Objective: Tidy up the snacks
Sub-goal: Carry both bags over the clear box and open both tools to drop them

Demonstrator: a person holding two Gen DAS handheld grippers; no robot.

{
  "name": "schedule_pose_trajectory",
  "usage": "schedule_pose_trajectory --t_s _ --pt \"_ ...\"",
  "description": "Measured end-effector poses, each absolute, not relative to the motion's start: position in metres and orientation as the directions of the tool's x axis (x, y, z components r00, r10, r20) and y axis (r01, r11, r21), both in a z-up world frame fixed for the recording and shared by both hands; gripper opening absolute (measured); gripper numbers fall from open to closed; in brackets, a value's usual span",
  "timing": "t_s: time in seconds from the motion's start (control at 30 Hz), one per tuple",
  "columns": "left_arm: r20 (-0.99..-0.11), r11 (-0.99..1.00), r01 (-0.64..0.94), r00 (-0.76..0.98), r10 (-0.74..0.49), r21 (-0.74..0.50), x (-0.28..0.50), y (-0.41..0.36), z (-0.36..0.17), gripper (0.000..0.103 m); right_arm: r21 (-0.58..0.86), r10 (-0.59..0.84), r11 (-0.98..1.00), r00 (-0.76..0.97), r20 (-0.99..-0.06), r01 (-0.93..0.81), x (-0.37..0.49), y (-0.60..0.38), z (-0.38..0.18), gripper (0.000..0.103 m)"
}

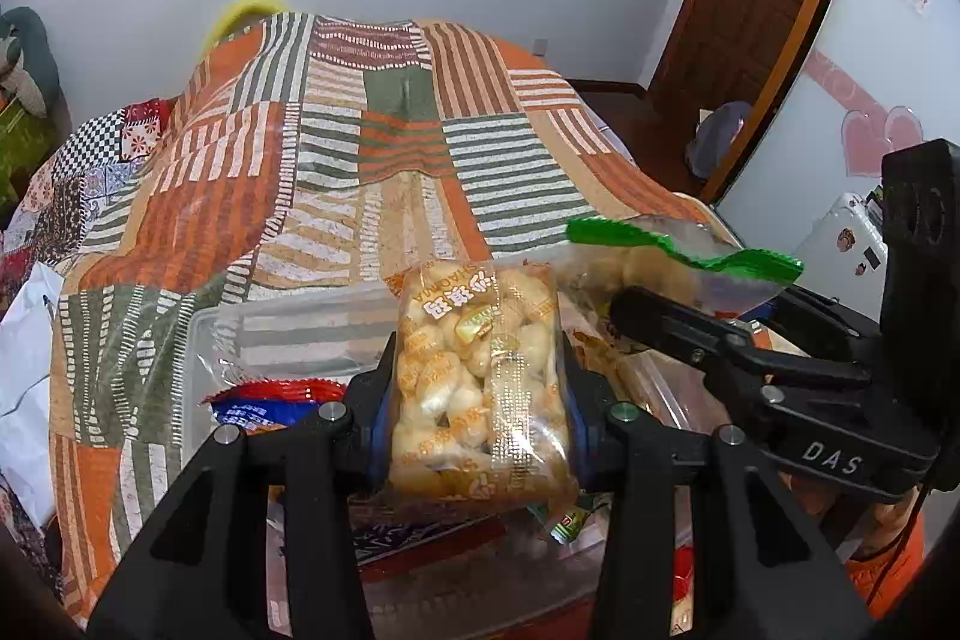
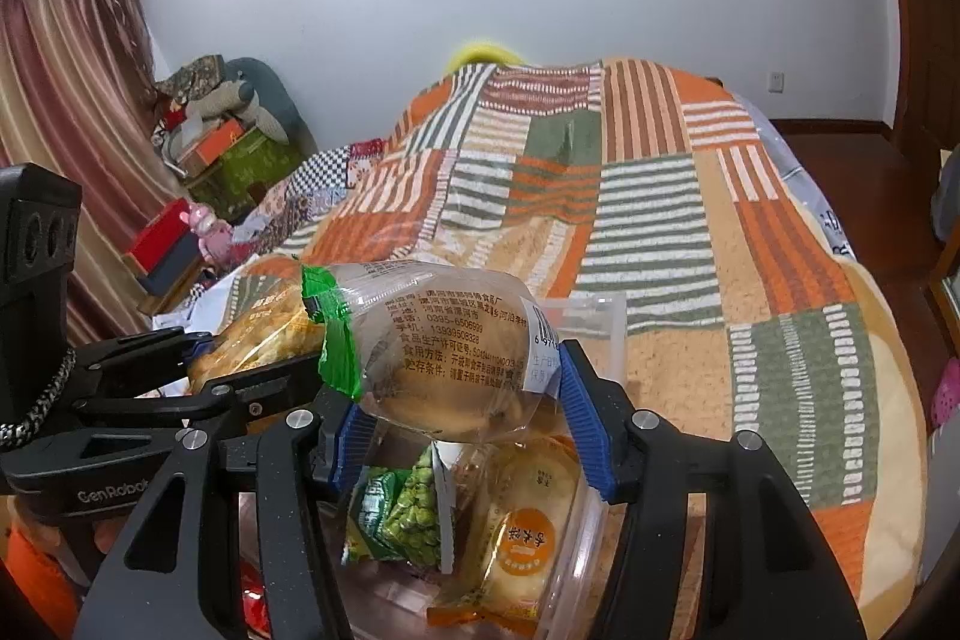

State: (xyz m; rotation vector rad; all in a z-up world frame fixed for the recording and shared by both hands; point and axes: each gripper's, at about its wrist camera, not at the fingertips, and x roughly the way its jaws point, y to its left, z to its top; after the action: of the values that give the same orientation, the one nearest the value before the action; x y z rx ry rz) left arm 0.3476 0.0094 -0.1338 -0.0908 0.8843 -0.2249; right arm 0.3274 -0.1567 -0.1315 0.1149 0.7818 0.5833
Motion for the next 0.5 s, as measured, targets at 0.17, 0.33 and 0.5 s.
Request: schedule_pose_trajectory --t_s 0.17,0.33,0.5 --pt "-0.738 0.974 0.172 0.637 -0.223 -0.146 0.34 0.005 -0.126 0.044 0.304 0.53 0.838 0.544 -0.65 -0.454 0.328 -0.154 -0.134 0.056" --pt "-0.719 0.978 0.175 0.664 -0.204 -0.116 0.33 0.004 -0.115 0.044 0.302 0.535 0.836 0.558 -0.634 -0.459 0.323 -0.156 -0.127 0.056" --pt "-0.692 0.977 0.165 0.689 -0.213 -0.137 0.314 0.011 -0.102 0.045 0.302 0.546 0.83 0.574 -0.61 -0.469 0.311 -0.162 -0.114 0.056"
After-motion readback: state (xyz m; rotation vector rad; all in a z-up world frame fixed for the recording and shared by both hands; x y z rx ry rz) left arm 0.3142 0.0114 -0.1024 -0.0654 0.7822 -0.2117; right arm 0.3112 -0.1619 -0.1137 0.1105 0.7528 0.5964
